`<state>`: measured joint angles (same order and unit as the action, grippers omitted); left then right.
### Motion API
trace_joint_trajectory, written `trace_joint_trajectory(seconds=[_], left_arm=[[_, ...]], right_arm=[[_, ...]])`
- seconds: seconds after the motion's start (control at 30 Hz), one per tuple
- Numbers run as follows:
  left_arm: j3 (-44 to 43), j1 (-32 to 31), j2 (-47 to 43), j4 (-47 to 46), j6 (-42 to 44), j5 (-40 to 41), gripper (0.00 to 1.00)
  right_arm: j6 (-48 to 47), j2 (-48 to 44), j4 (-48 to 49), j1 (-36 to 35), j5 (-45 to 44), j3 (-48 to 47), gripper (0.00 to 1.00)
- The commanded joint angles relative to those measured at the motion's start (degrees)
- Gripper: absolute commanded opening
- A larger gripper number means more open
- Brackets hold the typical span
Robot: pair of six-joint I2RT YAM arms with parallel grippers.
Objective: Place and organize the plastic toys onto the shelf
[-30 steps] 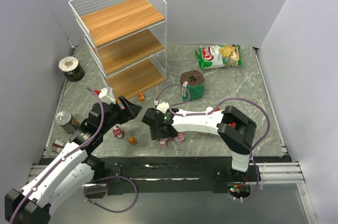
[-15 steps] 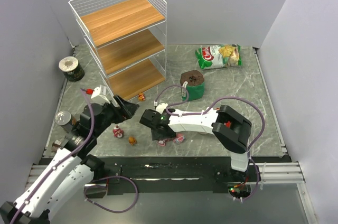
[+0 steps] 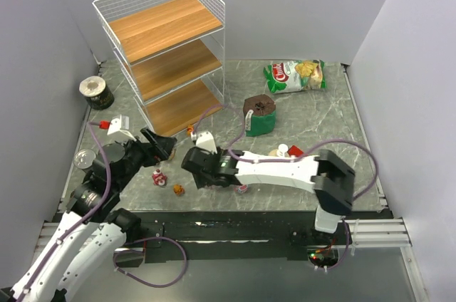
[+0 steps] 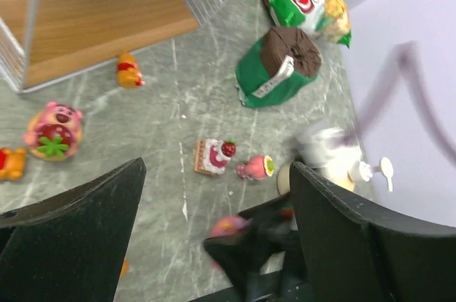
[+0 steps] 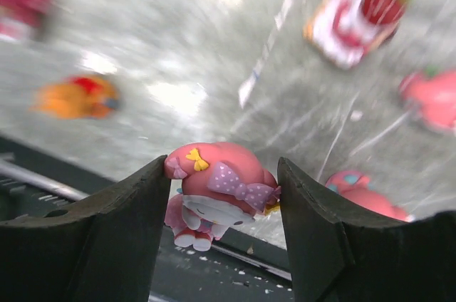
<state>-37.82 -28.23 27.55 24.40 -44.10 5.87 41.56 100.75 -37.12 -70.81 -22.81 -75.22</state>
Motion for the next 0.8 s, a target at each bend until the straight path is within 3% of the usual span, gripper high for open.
trace_joint_trajectory(seconds=[0.0, 0.2, 0.4, 0.7, 0.77], left_arm=[[-4.6, -0.2, -1.9, 3.5, 2.3, 5.1, 0.88], [-6.2, -0.2, -5.0, 7.4, 3.2, 11.6, 0.90], [-5.1, -0.2, -7.1, 8.6, 4.5, 15.5, 0.92], [-3.3, -0.2, -7.4, 8.2, 4.8, 16.4, 0.93], [-3.2, -0.2, -7.3, 8.4, 4.7, 16.7, 0.93]], right_arm=[[-13.3, -7.9, 7.2, 0.4, -6.5, -7.0, 0.05], [-35.0, -9.3, 22.2, 4.3, -11.6, -13.0, 0.06], [-53.5, -7.8, 44.5, 11.3, -6.2, -14.7, 0.08], [-64.3, -1.2, 68.8, 18.6, 2.6, -11.9, 0.09], [-65.2, 0.6, 70.4, 20.3, 3.4, -12.6, 0.09]])
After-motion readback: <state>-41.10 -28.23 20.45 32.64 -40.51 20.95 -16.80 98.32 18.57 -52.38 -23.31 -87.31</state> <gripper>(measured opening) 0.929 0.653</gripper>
